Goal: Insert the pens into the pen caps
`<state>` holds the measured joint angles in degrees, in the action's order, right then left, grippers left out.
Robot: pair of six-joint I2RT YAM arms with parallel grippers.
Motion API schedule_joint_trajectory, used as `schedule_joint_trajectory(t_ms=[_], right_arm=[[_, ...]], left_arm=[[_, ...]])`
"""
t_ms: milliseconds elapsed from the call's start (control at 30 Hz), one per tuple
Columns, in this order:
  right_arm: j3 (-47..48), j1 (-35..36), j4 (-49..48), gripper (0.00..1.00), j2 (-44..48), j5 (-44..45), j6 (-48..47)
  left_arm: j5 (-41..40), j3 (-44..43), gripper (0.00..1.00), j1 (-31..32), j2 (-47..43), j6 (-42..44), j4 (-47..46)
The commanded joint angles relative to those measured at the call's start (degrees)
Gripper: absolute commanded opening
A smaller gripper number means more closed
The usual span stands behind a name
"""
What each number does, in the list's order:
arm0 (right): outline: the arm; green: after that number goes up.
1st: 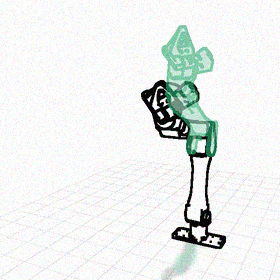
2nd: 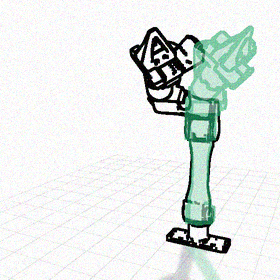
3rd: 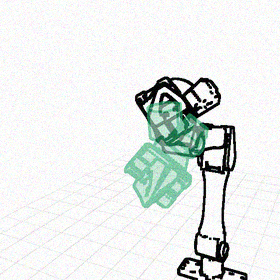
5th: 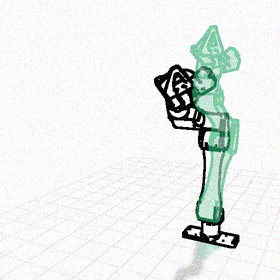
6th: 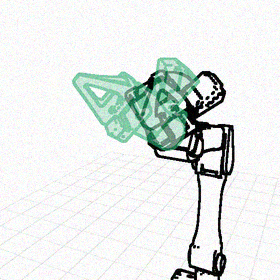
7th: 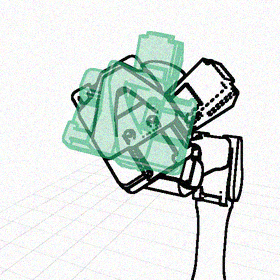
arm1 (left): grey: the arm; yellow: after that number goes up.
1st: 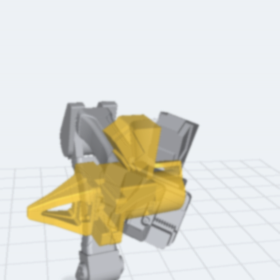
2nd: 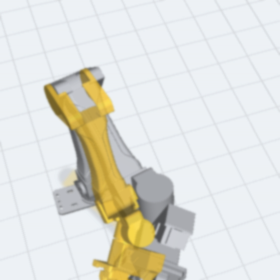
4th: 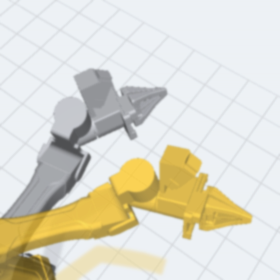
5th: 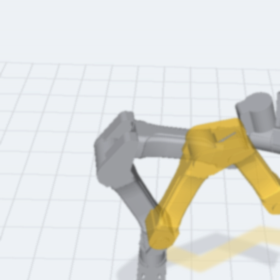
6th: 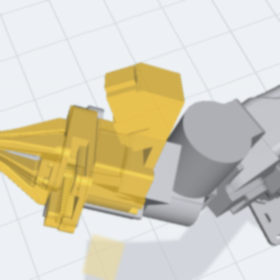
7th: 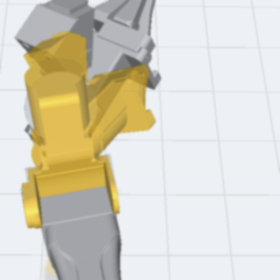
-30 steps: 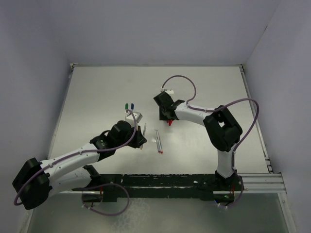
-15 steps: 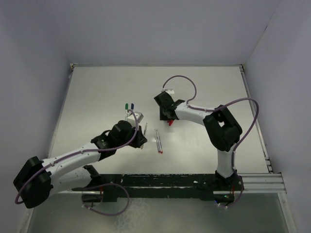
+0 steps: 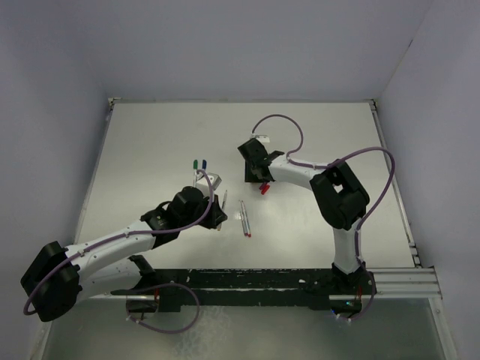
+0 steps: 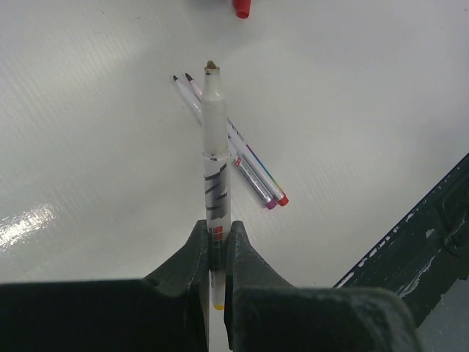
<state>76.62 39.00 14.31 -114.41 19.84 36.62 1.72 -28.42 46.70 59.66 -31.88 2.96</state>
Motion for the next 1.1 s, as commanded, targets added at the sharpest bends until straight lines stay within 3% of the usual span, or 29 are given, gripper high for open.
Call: schedule_joint_trajectory(t_ms=[0, 500, 633, 767, 1067], right_arm=[[2.1, -0.5, 0.5, 0.42, -1.1, -1.1, 1.1], [-2.2, -0.4, 1.1, 0.29, -1.7, -3.0, 3.5], [-2.7, -0.4, 0.6, 0.18, -2.5, -4.3, 3.5], [-2.8, -0.4, 0.8, 0.0, -2.7, -4.9, 3.2], [-3.8, -0.4, -2.5, 0.0, 3.8, -6.0, 0.4]], left_arm=[[0.4, 0.2, 0.0, 0.1, -1.0, 0.9, -2.8], [0.3, 0.1, 0.0, 0.1, -0.5, 0.1, -4.0], [0.4, 0.2, 0.0, 0.1, -0.2, -0.2, -4.1], [0.4, 0.5, 0.0, 0.1, -0.8, -0.5, -3.8], [-1.3, -0.8, 0.0, 0.1, -0.9, -0.6, -1.3]])
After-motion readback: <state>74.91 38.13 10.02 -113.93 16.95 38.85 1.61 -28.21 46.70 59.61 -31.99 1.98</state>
